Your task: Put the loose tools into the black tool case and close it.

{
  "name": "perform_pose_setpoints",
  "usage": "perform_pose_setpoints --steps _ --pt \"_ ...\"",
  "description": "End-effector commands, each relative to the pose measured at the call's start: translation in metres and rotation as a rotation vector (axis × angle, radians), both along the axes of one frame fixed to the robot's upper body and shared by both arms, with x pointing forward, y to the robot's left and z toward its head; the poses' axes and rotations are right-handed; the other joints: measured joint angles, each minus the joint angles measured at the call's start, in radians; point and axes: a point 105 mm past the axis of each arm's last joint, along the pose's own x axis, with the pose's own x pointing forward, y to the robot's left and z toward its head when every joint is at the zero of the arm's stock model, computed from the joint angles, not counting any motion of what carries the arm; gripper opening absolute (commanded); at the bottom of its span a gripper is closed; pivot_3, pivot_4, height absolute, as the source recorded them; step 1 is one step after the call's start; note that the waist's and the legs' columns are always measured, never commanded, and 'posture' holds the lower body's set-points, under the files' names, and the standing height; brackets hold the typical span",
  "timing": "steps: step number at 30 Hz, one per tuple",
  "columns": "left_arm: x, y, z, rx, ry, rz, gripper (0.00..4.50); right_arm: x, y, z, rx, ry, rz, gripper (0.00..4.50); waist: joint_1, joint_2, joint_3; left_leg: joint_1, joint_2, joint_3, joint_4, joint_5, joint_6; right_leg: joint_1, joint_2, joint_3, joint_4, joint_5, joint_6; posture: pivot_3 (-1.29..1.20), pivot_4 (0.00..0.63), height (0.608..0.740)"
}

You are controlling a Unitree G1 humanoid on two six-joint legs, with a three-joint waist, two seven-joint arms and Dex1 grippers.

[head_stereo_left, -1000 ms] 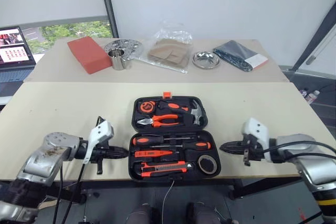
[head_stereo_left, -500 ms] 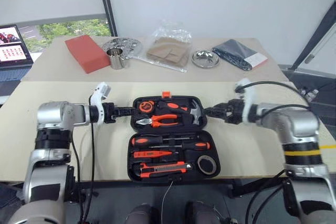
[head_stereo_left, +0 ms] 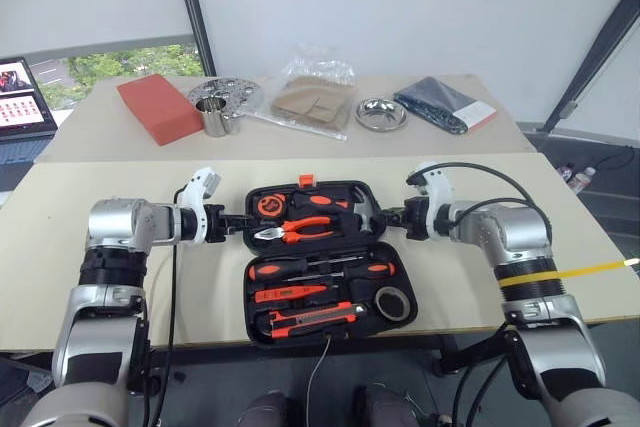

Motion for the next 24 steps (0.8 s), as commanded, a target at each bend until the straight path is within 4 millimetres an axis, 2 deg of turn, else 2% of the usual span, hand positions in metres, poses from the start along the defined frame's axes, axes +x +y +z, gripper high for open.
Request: perform_pose_setpoints --steps 1,3,7,9,11,14,16,19,24 --pt "-0.007 -0.021 -0.002 -0.008 -0.034 -0.098 0.73 0.008 -0.003 0.019 0.005 -0.080 -0.042 0.00 0.002 0.000 0.000 0.000 0.000 0.000 0.000 0.000 0.000 0.000 0.000 0.000 0.000 0.000 0.000 0.00 0.150 0.734" --pt "-0.006 -0.025 0.003 -0.021 -0.084 -0.115 0.71 0.009 -0.002 0.025 0.013 -0.114 -0.041 0.00 0.004 0.000 0.000 0.000 0.000 0.000 0.000 0.000 0.000 0.000 0.000 0.000 0.000 0.000 0.000 0.00 0.150 0.734" --pt "0.015 -0.036 0.052 -0.060 -0.416 -0.107 0.65 0.013 -0.001 0.060 0.054 -0.292 -0.054 0.00 0.013 0.000 0.000 -0.002 -0.001 0.000 0.000 0.000 0.000 -0.001 -0.001 0.000 0.000 0.000 -0.001 0.00 0.150 0.734" --pt "0.025 -0.037 0.075 -0.074 -0.550 -0.069 0.65 0.015 -0.002 0.074 0.076 -0.356 -0.076 0.00 0.016 0.000 0.001 -0.008 -0.001 0.000 0.000 0.001 -0.001 -0.007 -0.002 -0.002 0.000 0.002 -0.002 0.00 0.150 0.734" --pt "0.032 -0.037 0.090 -0.056 -0.667 -0.050 0.65 0.016 -0.005 0.084 0.082 -0.411 -0.101 0.00 0.016 0.000 0.001 -0.017 -0.004 0.000 0.001 0.006 0.002 -0.016 -0.002 -0.002 -0.001 0.005 -0.001 0.00 0.150 0.734" --pt "0.031 -0.042 0.106 0.002 -0.841 -0.097 0.65 0.012 -0.007 0.092 0.001 -0.544 -0.099 0.00 0.009 0.000 0.001 -0.021 -0.005 0.000 -0.001 0.012 0.009 -0.020 -0.001 -0.002 0.000 0.005 -0.002 0.00 0.150 0.734" --pt "0.028 -0.043 0.104 0.052 -0.895 -0.124 0.65 0.007 -0.009 0.088 -0.058 -0.604 -0.094 0.00 0.008 0.000 0.001 -0.021 -0.005 0.000 -0.005 0.012 0.009 -0.020 0.001 -0.004 0.000 0.005 -0.001 0.00 0.150 0.734" --pt "0.021 -0.041 0.084 0.179 -0.970 -0.169 0.65 -0.002 -0.014 0.071 -0.213 -0.706 -0.073 0.00 0.007 0.000 0.001 -0.020 -0.007 0.000 -0.012 0.012 0.009 -0.020 0.001 -0.004 -0.004 0.004 0.000 0.00 0.150 0.734" --pt "-0.005 -0.032 0.050 0.337 -1.079 -0.190 0.65 -0.026 -0.027 0.037 -0.369 -0.883 -0.094 0.00 0.006 0.000 0.000 -0.016 -0.008 0.001 -0.020 0.012 0.009 -0.019 0.001 -0.005 -0.007 0.001 0.003 0.00 0.150 0.734"
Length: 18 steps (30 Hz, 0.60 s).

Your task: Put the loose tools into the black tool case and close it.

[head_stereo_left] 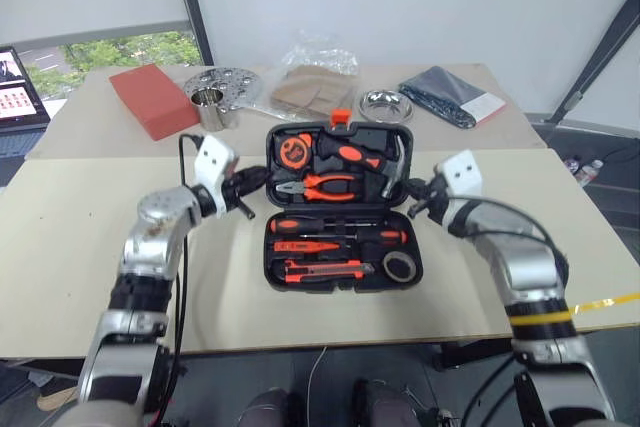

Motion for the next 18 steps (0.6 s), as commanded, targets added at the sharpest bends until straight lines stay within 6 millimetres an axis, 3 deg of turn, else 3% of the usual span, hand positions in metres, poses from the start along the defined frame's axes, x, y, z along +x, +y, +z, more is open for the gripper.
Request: perform_pose_setpoints --steps 1,5,8,9,13,15,18 --pt "-0.020 -0.003 0.005 0.077 -0.157 -0.012 0.65 -0.019 0.000 0.003 -0.112 -0.197 0.011 0.00 0.001 0.000 0.000 0.001 0.000 0.000 -0.001 0.000 0.000 0.000 0.000 0.000 0.000 0.000 0.000 0.00 0.150 0.734" --pt "-0.032 0.013 -0.003 0.081 -0.190 0.079 0.65 -0.037 -0.009 -0.008 -0.194 -0.276 0.002 0.00 0.007 0.000 0.000 0.001 0.000 0.000 0.002 0.000 0.000 0.003 -0.001 0.000 0.000 -0.001 0.001 0.00 0.150 0.734" --pt "-0.039 0.026 -0.010 0.080 -0.175 0.136 0.65 -0.055 -0.012 -0.015 -0.249 -0.309 0.027 0.00 0.007 0.000 0.000 0.013 0.001 -0.001 0.002 0.000 0.000 0.018 -0.002 0.001 -0.009 -0.005 0.008 0.00 0.150 0.734" --pt "-0.039 0.036 -0.010 0.057 -0.153 0.179 0.65 -0.061 -0.014 -0.016 -0.287 -0.332 0.040 0.00 0.007 0.000 0.000 0.016 0.002 -0.001 0.001 -0.004 -0.007 0.021 -0.002 0.002 -0.010 -0.006 0.009 0.00 0.150 0.734" --pt "-0.040 0.055 -0.006 0.011 -0.119 0.257 0.65 -0.076 -0.016 -0.018 -0.423 -0.407 0.085 0.00 0.010 0.000 0.000 0.018 0.003 -0.001 0.002 -0.005 -0.008 0.022 -0.005 0.003 -0.009 -0.004 0.007 0.00 0.150 0.734" --pt "-0.045 0.060 -0.009 0.011 -0.094 0.259 1.14 -0.085 -0.017 -0.025 -0.461 -0.410 0.113 0.00 0.012 0.000 0.000 0.018 0.003 -0.001 0.003 -0.004 -0.008 0.022 -0.005 0.003 -0.007 -0.003 0.006 0.00 0.150 0.734" --pt "-0.053 0.070 -0.015 0.023 -0.023 0.247 2.11 -0.101 -0.022 -0.033 -0.420 -0.283 0.169 1.05 0.015 0.000 0.000 0.019 0.004 -0.001 0.003 -0.004 -0.007 0.022 -0.005 0.004 -0.006 -0.003 0.006 0.00 0.150 0.734"
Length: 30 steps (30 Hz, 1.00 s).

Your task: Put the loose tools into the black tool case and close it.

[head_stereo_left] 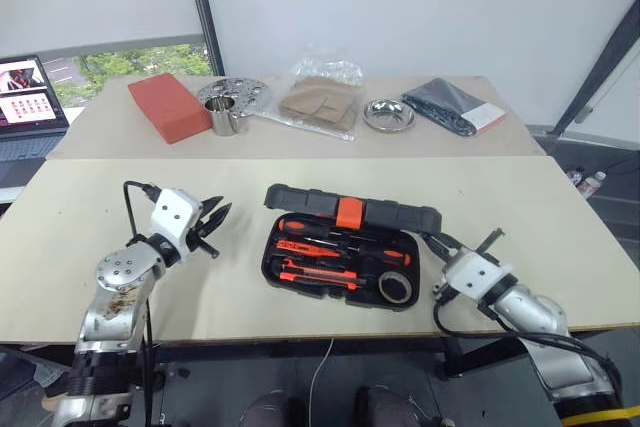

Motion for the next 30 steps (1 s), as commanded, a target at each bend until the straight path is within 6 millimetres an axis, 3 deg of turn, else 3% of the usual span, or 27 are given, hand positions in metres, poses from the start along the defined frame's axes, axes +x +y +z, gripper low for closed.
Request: perform_pose_setpoints --steps 1,5,9,12,15,18,24,27,30 --pt "-0.009 0.013 0.008 -0.005 0.036 -0.007 2.38 -0.020 -0.005 0.008 0.028 0.119 0.055 1.34 0.003 0.000 0.000 0.000 0.000 0.000 0.000 0.001 0.001 0.000 0.000 0.000 0.000 0.000 0.000 0.00 0.150 0.734" --pt "-0.004 0.022 0.014 0.007 0.083 -0.030 3.79 -0.049 -0.006 0.010 0.027 0.420 0.180 2.69 0.005 0.000 0.000 0.000 0.003 -0.001 0.001 0.004 0.007 0.001 0.001 0.000 -0.001 0.000 -0.002 0.00 0.150 0.734" --pt "0.019 0.011 0.026 0.020 0.092 -0.102 3.79 -0.077 -0.006 0.010 0.067 0.691 0.287 2.69 0.023 -0.002 0.000 0.001 0.008 -0.003 0.003 -0.001 0.001 0.005 0.002 -0.004 -0.005 0.001 -0.004 0.00 0.150 0.734" --pt "0.036 -0.007 0.031 0.064 0.083 -0.191 3.85 -0.081 0.000 0.008 0.081 0.760 0.320 1.98 0.032 -0.003 -0.001 0.002 0.009 -0.003 0.004 -0.001 0.001 0.007 0.003 -0.005 -0.006 0.002 -0.005 0.00 0.150 0.734" --pt "0.059 -0.030 0.030 0.108 0.084 -0.267 3.18 -0.091 0.018 0.000 0.048 0.822 0.405 0.99 0.040 -0.003 -0.001 0.000 0.009 -0.002 0.007 -0.002 0.004 0.006 0.005 -0.005 -0.005 0.003 -0.005 0.00 0.150 0.734" --pt "0.077 -0.058 0.024 0.173 0.089 -0.343 2.10 -0.096 0.035 -0.004 0.032 0.848 0.470 0.04 0.045 -0.005 -0.001 -0.003 0.008 -0.002 0.009 0.000 0.012 0.003 0.005 -0.005 -0.006 0.004 -0.006 0.00 0.150 0.734" --pt "0.083 -0.110 0.006 0.334 0.112 -0.526 0.02 -0.088 0.050 -0.010 -0.023 0.833 0.492 0.00 0.040 -0.006 -0.001 -0.017 0.006 0.000 0.020 -0.002 0.018 -0.006 0.008 -0.005 -0.005 0.009 -0.007 0.00 0.150 0.734" --pt "0.073 -0.124 -0.008 0.425 0.152 -0.652 0.02 -0.066 0.043 -0.012 -0.034 0.772 0.385 0.00 0.039 -0.007 0.000 -0.019 0.005 0.001 0.021 -0.003 0.019 -0.006 0.008 -0.004 -0.006 0.009 -0.006 0.00 0.150 0.734" --pt "0.053 -0.128 -0.022 0.481 0.226 -0.830 0.02 -0.037 0.022 -0.014 -0.039 0.708 0.208 0.00 0.037 -0.007 0.000 -0.019 0.005 0.000 0.021 -0.003 0.019 -0.006 0.006 -0.004 -0.006 0.009 -0.005 0.00 0.150 0.734"
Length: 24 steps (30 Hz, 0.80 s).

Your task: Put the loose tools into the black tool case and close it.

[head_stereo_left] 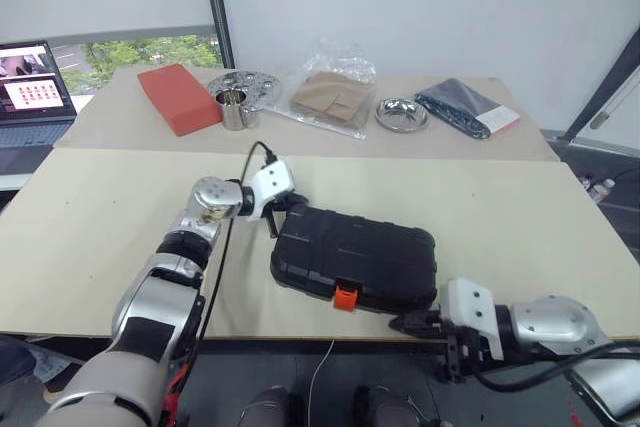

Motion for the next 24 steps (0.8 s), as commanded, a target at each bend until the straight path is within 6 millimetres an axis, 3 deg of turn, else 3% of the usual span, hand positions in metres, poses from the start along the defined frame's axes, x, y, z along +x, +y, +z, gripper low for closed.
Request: perform_pose_setpoints --steps 1,6,13,16,20,24 --pt "-0.029 -0.008 -0.012 0.098 0.102 -0.258 0.02 0.040 -0.033 0.003 -0.075 -0.121 -0.238 0.00 -0.003 0.000 0.000 0.000 0.000 0.000 0.000 0.000 0.000 0.000 -0.001 0.000 0.000 0.000 0.000 0.00 0.150 0.734" --pt "-0.052 -0.004 -0.006 0.030 0.246 -0.386 0.02 0.057 -0.058 0.013 -0.035 -0.144 -0.401 0.00 -0.007 0.000 0.000 -0.002 0.000 0.000 0.004 -0.001 0.001 -0.001 -0.003 0.000 0.002 0.000 0.000 0.00 0.150 0.734" --pt "-0.046 0.002 0.040 -0.233 0.357 -0.243 0.02 0.026 -0.060 0.035 0.124 -0.027 -0.388 0.00 -0.014 0.000 0.000 -0.006 0.001 -0.004 0.006 0.000 0.001 -0.002 0.000 -0.001 0.004 0.000 0.000 0.00 0.150 0.734" --pt "-0.060 -0.013 0.054 -0.268 0.426 -0.303 0.02 0.015 -0.053 0.050 0.222 0.008 -0.375 0.00 -0.017 0.000 0.000 -0.005 0.002 -0.004 0.008 -0.001 0.001 -0.001 0.001 -0.001 0.003 0.000 0.000 0.00 0.150 0.734" --pt "-0.080 -0.046 0.043 -0.168 0.422 -0.408 0.02 0.013 -0.040 0.050 0.236 0.034 -0.355 0.00 -0.014 0.001 0.000 -0.004 0.002 -0.006 0.010 -0.002 0.004 0.002 0.000 0.000 0.003 0.000 0.004 0.00 0.150 0.734" --pt "-0.084 -0.065 0.019 -0.052 0.384 -0.445 0.02 0.021 -0.031 0.041 0.224 0.042 -0.354 0.00 -0.014 0.001 -0.001 -0.004 0.001 -0.005 0.010 -0.003 0.005 0.002 -0.002 0.001 0.003 0.001 0.004 0.00 0.150 0.734"
